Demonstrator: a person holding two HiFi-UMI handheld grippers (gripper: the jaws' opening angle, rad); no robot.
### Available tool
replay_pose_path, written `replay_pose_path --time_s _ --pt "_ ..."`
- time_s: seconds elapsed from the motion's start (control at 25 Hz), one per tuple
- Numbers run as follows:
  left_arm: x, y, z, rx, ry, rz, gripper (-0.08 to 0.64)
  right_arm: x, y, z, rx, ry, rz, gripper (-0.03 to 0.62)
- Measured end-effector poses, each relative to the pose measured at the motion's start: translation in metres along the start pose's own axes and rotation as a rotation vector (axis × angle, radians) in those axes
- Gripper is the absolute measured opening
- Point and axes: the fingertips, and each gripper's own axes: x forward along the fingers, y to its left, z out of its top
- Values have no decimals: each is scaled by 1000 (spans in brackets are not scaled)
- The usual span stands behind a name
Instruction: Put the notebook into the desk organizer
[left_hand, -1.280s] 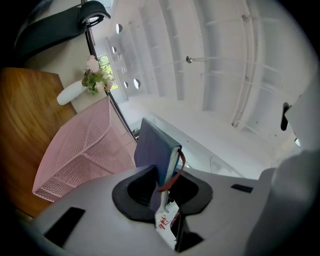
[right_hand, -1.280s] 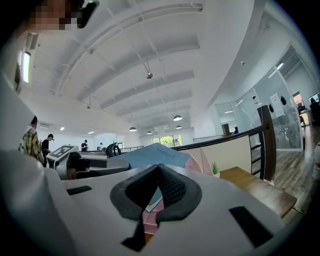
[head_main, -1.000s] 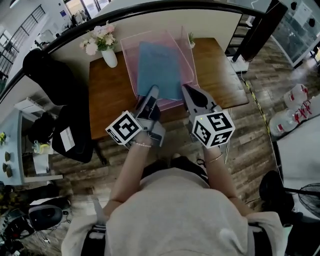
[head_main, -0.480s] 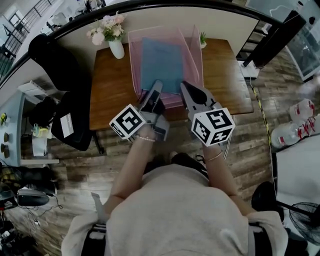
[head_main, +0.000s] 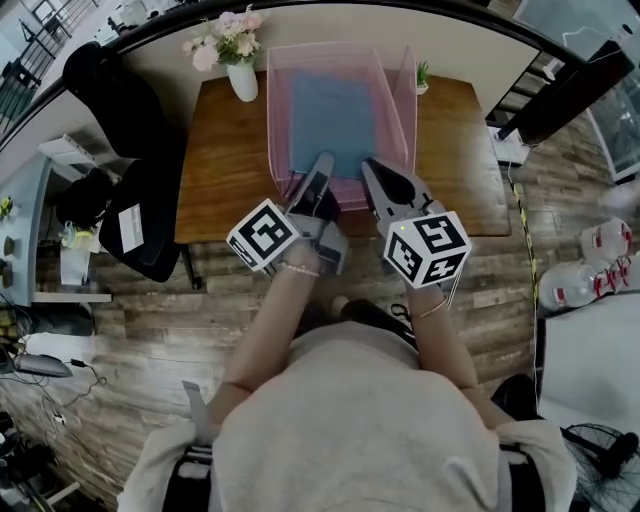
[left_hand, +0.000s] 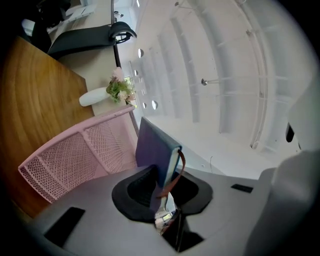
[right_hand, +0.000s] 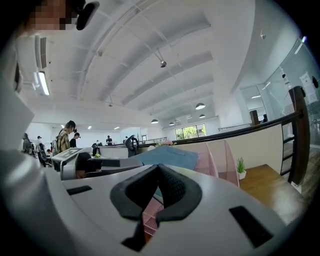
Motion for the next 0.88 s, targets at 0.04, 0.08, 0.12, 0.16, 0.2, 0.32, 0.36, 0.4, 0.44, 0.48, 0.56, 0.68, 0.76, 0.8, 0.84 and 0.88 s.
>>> replay_pose_path --time_s 0.04,0.08,0.12,0.16,0.2,0.32,0.36,0.4,0.44,0.48,0.56,0.68,0.76,0.8,0.84,0.88 --pt "0 1 -1 -2 -4 3 80 1 -1 -1 1 4 5 9" --pt "0 2 -1 -5 -8 7 80 1 -1 -2 2 7 11 9" --pt "0 4 -2 -8 -11 11 80 2 -1 -3 3 11 18 9" --pt "0 5 -2 -10 -14 15 80 3 -1 -5 5 15 25 9" --pt "0 6 -3 -12 -17 19 81 4 -1 -7 7 20 32 9" --pt "-1 8 -6 -12 -21 36 80 7 0 -13 16 35 55 9" --pt "-1 9 -6 -12 -18 41 77 8 0 -15 20 40 60 9" --pt "-1 10 -7 -10 -12 45 78 9 0 -16 25 43 65 9" --pt "-1 10 -8 -6 -3 49 81 9 1 -17 29 45 68 9" --pt "-2 10 -9 3 8 54 83 10 1 -18 32 46 71 9" --pt "-2 10 -11 23 29 60 91 12 1 -18 35 46 77 9" --pt "-3 9 -15 53 46 60 112 12 1 -18 33 40 80 9" --pt "-4 9 -18 75 67 71 118 11 0 -17 34 35 77 9" --pt "-4 9 -19 82 79 74 127 11 0 -17 34 33 74 9" --pt "-5 7 -21 78 87 68 147 11 -1 -17 35 32 72 9" --pt "-4 4 -23 55 89 55 170 11 -2 -18 37 33 71 9"
